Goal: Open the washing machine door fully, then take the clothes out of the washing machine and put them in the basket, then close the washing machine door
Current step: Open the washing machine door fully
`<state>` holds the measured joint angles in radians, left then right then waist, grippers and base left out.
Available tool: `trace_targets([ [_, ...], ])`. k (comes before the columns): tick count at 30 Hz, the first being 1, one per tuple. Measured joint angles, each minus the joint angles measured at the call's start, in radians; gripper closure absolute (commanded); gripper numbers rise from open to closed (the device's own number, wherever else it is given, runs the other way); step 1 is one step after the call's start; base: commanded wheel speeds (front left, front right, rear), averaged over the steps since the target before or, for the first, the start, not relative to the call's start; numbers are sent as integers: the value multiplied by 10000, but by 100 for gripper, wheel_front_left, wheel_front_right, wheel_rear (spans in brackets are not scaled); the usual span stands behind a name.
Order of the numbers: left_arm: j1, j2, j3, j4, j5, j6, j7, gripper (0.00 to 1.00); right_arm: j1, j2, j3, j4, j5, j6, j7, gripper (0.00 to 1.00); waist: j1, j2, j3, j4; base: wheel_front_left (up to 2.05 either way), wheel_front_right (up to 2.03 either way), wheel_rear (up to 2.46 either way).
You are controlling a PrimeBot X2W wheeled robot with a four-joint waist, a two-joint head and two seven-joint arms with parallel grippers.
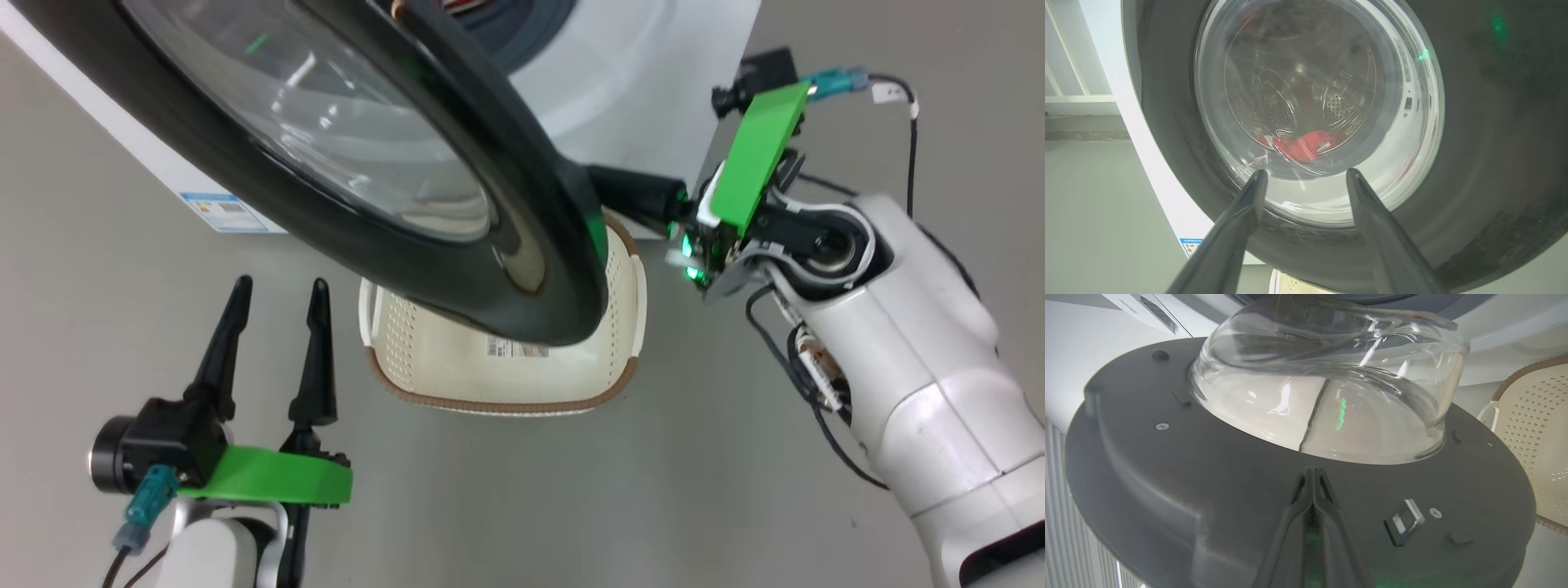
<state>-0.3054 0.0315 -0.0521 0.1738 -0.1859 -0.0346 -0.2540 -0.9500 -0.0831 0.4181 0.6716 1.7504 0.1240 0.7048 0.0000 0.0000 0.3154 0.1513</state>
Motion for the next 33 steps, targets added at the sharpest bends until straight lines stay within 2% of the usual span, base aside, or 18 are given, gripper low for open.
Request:
trace_targets([
  [10,721,4,265,301,2,2,0,0,908,21,658,-151,199,-2,-115,100,0,0,-1090,362,0,0,0],
  [23,1446,50,456,715,207,-27,0,0,1959,54,1801,-272,1147,-4,-639,100,0,0,-2475,813,0,0,0],
  [33,1839,75,230,894,451,-92,0,0,2353,44,2610,-366,1722,-10,-1206,100,-1,0,-3175,1531,0,0,0],
])
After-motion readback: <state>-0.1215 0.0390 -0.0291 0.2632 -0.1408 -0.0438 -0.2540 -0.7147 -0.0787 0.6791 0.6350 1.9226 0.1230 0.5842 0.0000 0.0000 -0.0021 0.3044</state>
